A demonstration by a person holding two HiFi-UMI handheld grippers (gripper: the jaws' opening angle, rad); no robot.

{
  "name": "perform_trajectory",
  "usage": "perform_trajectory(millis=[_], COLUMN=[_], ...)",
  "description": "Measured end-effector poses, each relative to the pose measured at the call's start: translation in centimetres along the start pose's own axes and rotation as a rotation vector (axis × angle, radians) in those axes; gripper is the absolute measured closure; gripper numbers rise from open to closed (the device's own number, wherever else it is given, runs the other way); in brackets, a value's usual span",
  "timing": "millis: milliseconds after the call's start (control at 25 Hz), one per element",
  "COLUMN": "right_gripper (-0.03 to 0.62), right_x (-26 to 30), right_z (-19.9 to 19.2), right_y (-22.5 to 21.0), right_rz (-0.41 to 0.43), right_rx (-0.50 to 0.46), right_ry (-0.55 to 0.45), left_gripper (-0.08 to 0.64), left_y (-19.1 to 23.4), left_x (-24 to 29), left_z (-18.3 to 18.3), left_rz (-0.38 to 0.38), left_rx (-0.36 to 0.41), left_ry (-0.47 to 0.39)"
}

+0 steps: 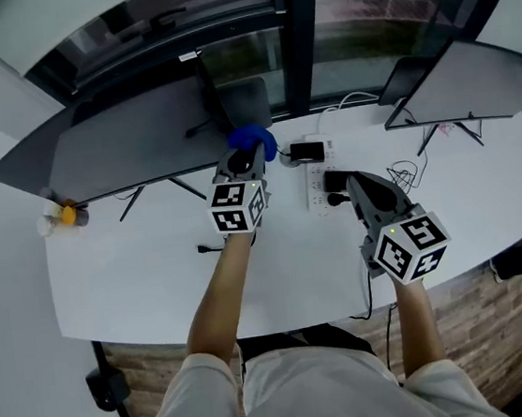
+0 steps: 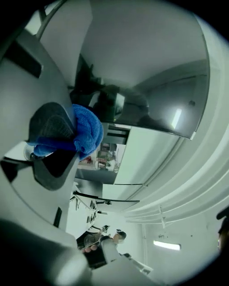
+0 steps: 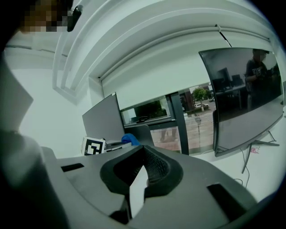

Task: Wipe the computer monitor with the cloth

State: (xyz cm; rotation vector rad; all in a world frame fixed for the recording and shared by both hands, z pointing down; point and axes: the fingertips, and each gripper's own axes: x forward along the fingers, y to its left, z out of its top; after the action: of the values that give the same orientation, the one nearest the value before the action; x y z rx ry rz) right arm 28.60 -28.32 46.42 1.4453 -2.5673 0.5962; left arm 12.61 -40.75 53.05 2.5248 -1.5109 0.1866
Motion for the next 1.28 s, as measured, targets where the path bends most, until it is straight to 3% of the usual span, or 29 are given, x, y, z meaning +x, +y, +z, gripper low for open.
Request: perform_trajectory(millis=[200,560,960,1280], right_gripper=[0.577,0.578,0.578,0.577], right_x=[-0.9,-2.7,-5.7,-5.4], right_z=[2.0,5.7,9.4,12.2], right_y=[0.8,3.2,5.7,8.9], right_rz=[0.014,0.030,0.008,0.011], right_rx=[-0.016,-0.060,-0.109,-0.145], right_ry=[-0.031,-0.075,-0.158,-0.225], left_gripper=[0.502,0.503,0.503,0.502], left_y=[-0.1,-0.1,-1.1,0.4], left_x=[-1.5,-3.6,-6.5,-12.8], left_z=[5.9,14.3,24.4,29.1], left_rz=[0.042,0.064,0.058,0.039], left_rx=[0.034,0.106,0.174,0.201], left_ry=[-0.096,-0.197,-0.347,-0.441])
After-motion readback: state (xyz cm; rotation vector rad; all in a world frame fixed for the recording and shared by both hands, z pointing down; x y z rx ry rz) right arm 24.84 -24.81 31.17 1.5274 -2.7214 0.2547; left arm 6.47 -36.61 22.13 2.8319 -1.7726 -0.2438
